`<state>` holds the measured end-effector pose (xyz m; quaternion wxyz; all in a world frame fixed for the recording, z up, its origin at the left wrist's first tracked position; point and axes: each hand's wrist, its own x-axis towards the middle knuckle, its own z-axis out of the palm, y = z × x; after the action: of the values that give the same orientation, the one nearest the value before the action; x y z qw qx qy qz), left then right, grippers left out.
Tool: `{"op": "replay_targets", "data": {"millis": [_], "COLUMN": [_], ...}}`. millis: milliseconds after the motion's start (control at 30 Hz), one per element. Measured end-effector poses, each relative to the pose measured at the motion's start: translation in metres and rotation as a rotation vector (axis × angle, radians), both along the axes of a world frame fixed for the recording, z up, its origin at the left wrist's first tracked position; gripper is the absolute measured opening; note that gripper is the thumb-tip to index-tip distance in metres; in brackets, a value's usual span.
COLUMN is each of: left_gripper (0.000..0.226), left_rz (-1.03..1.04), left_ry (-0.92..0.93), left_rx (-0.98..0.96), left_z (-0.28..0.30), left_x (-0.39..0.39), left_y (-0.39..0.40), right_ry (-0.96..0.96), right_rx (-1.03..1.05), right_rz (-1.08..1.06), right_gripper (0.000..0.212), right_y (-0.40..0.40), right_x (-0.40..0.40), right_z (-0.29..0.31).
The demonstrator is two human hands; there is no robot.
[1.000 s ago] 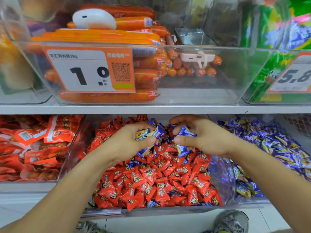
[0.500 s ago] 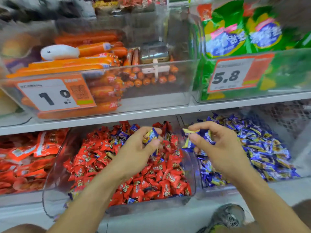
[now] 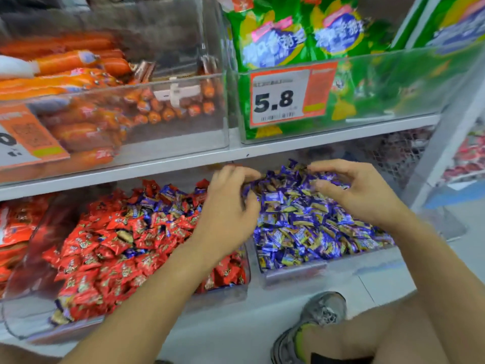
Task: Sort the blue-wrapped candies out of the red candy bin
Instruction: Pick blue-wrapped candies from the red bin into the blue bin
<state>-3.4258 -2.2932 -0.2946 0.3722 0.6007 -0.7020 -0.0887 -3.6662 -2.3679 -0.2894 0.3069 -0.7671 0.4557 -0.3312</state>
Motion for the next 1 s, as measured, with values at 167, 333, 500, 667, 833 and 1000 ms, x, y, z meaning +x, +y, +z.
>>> {"op": "replay_targets", "data": {"millis": [167,333,500,667,833,1000], "left_gripper": [0.043,0.059,0.063,0.06,0.061,0.061], "left_rz": [0.013,0.065,0.062,0.011,0.03,0.018], "left_ry": [-0.327,-0.524,-0.571,-0.602,-0.577,-0.465], "left_rx": [0.221,0.317,0.3,0.246,0.261,0.256], "left_z": [-0.044,-0.062,-0.063,-0.064,-0.061,-0.056], "left_x": [0.08,0.112,0.136,0.169,0.185,0.182], "left_y": [0.037,0.07,0.057,0.052,0.049,0.056], "right_ry": [-0.004,0.242,0.86,1.001,0.949,0.658], "right_rx": [-0.084,-0.277,-0.254,-0.261,-0.206,-0.126], "right_rz": [0.152,0.499,0.617,0.647,0.668,0.609], "right_gripper": [0.022,0.018,0.042,0.059,0.062,0.044], "right_y": [0.032,0.061,0.064,0.054,0.025,-0.015], "right_x": [0.053,0.132,0.177,0.2,0.22,0.275], "right_z": [0.007,0.019,0.005,-0.004,0.006,-0.006]}}
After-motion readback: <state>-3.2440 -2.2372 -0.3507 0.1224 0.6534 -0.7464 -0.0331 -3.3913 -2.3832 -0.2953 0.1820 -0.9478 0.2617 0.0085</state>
